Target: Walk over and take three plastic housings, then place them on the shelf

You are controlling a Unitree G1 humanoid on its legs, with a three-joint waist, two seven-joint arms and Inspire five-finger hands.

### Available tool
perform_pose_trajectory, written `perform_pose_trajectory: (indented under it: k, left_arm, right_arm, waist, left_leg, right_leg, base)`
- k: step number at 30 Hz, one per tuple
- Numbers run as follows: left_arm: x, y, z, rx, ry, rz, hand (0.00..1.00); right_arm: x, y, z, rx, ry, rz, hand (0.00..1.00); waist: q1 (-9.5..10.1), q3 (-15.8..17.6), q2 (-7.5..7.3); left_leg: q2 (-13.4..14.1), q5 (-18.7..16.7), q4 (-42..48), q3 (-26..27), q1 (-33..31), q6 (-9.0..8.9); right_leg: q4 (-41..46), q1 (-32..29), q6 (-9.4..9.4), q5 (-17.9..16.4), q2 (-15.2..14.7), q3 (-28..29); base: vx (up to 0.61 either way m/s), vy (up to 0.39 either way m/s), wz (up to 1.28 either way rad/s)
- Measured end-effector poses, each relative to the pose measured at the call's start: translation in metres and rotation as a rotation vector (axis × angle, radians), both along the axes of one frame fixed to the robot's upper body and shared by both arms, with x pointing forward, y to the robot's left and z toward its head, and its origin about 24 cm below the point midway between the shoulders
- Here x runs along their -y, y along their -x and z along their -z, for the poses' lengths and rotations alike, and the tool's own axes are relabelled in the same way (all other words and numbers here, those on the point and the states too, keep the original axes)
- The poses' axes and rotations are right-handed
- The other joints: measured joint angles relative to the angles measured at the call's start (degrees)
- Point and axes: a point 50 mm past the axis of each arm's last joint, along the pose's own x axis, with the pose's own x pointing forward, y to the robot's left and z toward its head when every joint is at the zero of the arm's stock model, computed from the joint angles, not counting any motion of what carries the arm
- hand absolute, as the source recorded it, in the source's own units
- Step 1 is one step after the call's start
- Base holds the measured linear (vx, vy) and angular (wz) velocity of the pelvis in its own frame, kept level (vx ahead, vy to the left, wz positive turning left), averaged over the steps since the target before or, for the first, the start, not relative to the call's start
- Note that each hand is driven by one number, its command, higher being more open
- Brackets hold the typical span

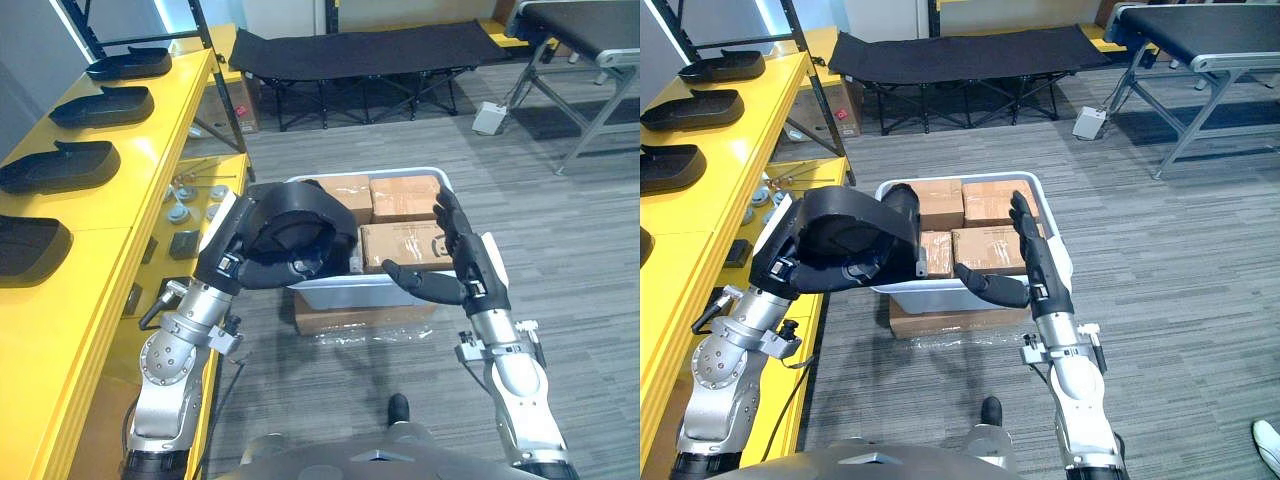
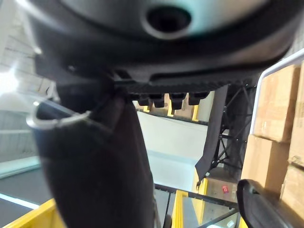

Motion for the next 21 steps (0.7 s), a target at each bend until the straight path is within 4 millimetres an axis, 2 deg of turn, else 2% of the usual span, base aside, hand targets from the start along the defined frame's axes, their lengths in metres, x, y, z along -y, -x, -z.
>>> perform_pose_trajectory:
  k: [6,13,18,21]
  left_arm:
    - [-0.002,0.001,-0.004,0.009,0.007,0.062,0.0]
    - [-0.004,0.0,-0.006,0.014,-0.025,0.07,0.0]
    - [0.001,-0.005,-0.014,0.051,-0.043,0.085,0.0]
    - [0.006,-0.009,-0.014,0.051,-0.07,0.061,0.0]
  right_arm:
    - [-0.012,-0.009,-0.005,0.01,0.024,-0.086,1.0]
    - [-0.021,-0.013,0.005,-0.053,0.05,-0.167,1.0]
    - [-0.032,-0.012,0.011,-0.101,0.095,-0.267,1.0]
    - [-0.036,-0.011,0.015,-0.115,0.101,-0.27,1.0]
  waist:
    - [0.97,-0.03,0.04]
    - [1.02,-0.06,0.01]
    - [1.65,-0.25,-0.06]
    - [1.99,-0.58,-0.26]
  left_leg:
    - [-0.03,0.26,0.04,-1.13,-0.05,-0.05]
    - [-0.03,0.57,-0.01,-1.88,-0.08,-0.13]
    - [-0.03,0.81,-0.07,-2.51,-0.31,-0.19]
    - [-0.03,0.82,-0.07,-2.83,-0.33,-0.19]
  right_leg:
    - [-0.02,0.72,-0.15,-0.13,-0.1,-1.2]
    - [-0.31,1.16,-0.68,-0.54,-0.14,-2.1]
    - [-0.32,1.26,-0.8,-0.63,-0.14,-2.78]
    - [-0.32,1.25,-0.84,-0.66,-0.16,-3.12]
  base:
    - [-0.03,-0.002,0.09]
    - [-0.01,-0.002,0.05]
    - [-0.01,0.0,0.05]
    - [-0.01,0.007,0.06]
